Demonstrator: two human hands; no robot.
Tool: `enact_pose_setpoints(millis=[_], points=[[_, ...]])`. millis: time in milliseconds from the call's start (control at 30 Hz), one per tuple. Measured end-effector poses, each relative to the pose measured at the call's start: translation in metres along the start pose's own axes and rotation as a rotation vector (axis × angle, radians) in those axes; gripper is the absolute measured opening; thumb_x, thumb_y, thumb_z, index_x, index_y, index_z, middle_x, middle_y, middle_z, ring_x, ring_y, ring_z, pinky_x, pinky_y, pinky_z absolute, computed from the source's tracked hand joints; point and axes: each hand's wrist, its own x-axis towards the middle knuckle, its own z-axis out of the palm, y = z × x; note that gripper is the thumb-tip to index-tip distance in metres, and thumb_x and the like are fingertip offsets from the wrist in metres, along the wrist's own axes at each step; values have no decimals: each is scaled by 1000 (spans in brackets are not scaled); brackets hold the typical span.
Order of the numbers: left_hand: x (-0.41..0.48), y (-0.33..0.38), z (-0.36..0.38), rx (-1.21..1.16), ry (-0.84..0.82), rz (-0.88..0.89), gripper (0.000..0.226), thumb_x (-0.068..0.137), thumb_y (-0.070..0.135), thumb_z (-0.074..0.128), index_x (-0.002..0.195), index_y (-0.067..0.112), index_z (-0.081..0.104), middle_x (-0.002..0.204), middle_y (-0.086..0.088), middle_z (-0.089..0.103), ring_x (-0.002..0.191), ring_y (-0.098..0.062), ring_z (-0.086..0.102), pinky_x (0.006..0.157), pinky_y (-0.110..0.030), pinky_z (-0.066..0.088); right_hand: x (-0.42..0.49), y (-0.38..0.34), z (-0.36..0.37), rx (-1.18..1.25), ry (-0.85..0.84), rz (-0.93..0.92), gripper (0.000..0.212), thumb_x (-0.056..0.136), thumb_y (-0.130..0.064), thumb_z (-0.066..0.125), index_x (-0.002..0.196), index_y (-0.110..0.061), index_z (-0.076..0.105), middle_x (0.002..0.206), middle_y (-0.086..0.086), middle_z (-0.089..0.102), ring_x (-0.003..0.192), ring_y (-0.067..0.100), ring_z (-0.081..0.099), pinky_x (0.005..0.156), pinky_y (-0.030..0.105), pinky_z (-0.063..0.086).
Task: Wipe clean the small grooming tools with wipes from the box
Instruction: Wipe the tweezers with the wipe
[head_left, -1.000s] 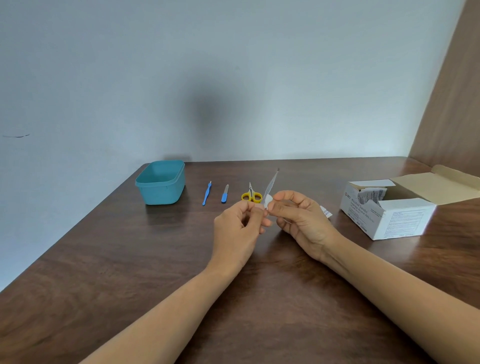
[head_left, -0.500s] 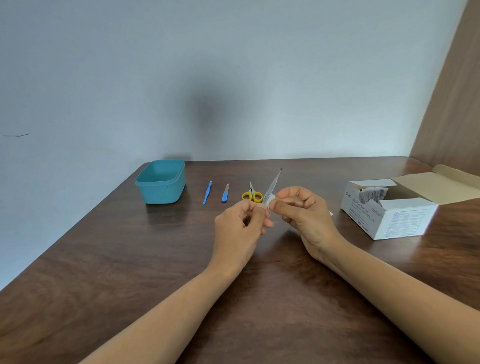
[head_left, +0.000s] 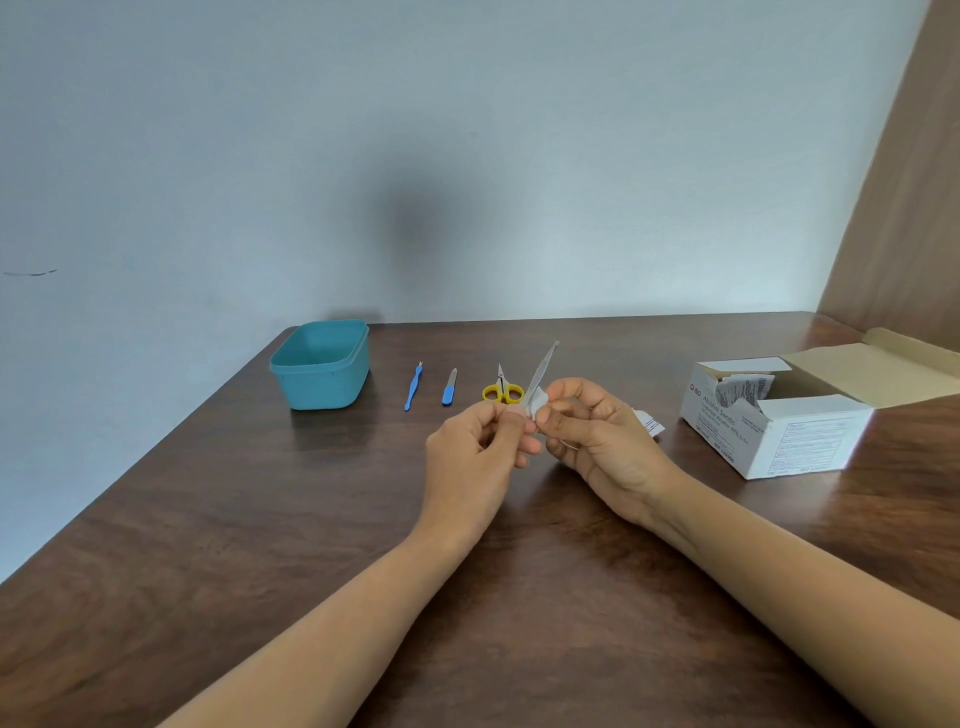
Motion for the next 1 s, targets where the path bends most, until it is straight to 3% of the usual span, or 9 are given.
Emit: enact_pose_setpoints(millis=[400,567,733,900,1000], points=[[0,-2,-1,139,-9,75,19,93,18,57,83,9,70,66,2,72,55,0,61,62,-11,49,-1,1,0,2,48,-13,14,79,-2,68,83,-15,63,76,1,71,69,7,63,69,21,45],[-1,-3,-2,202,-54,127,20,93,23,59,80,12,69,67,5,72,57,-2,62,60,-11,48,-1,1,2,2,75,-35,21,65,-12,75,79,-17,61,79,4,69,67,8,61,62,18,45],[-1,-2,-2,277,-99,143,20,90,31,61,76,20,71,67,6,71,61,-11,64,59,-19,49,0,1,-1,6,45,-28,29,82,-1,66,76,-20,44,67,-1,64,61,10,53,59,20,43],[0,2,-1,19,10,-50,24,92,26,56,80,14,73,68,2,71,59,1,60,59,-14,48,2,-4,0,72,-10,-50,32,85,1,60,77,-19,37,63,0,65,58,10,54,56,18,44],[4,3,-4,-123,3,-164,21,93,27,55,86,20,73,76,7,71,69,-1,57,65,-19,46,2,-4,0,75,-73,-47,33,85,1,60,76,-19,35,64,4,63,62,14,53,57,19,43]])
